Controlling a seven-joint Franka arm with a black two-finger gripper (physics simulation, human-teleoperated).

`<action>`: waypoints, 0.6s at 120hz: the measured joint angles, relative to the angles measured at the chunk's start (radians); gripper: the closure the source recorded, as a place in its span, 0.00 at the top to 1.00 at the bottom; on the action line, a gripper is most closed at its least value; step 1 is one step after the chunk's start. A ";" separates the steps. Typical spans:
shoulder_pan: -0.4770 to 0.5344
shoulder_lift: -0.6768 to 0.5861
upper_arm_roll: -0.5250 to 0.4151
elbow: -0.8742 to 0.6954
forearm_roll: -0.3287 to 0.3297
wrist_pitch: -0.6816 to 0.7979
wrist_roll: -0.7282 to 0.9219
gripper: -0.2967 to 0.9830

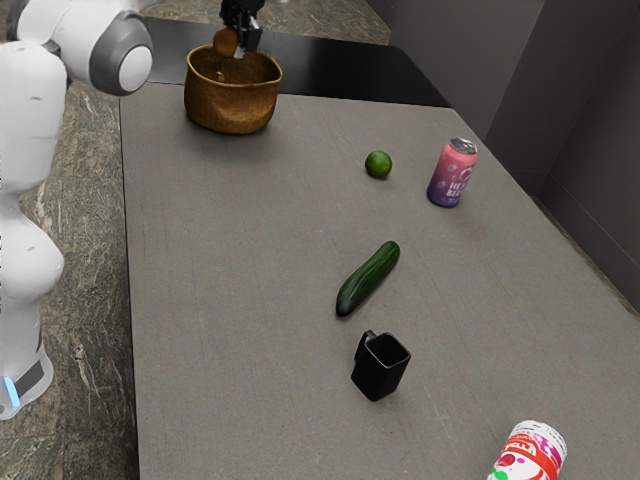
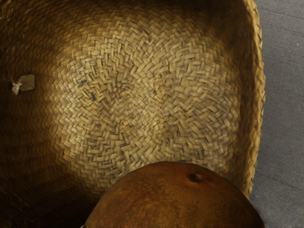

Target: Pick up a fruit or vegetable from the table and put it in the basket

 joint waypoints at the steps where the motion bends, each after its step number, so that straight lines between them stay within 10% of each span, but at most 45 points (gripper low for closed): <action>1: 0.005 0.004 0.001 0.005 0.000 -0.001 0.002 0.41; 47: 0.063 0.166 0.003 0.136 -0.016 0.093 0.079 0.41; 72: 0.063 0.169 0.006 0.135 -0.071 0.126 0.107 0.68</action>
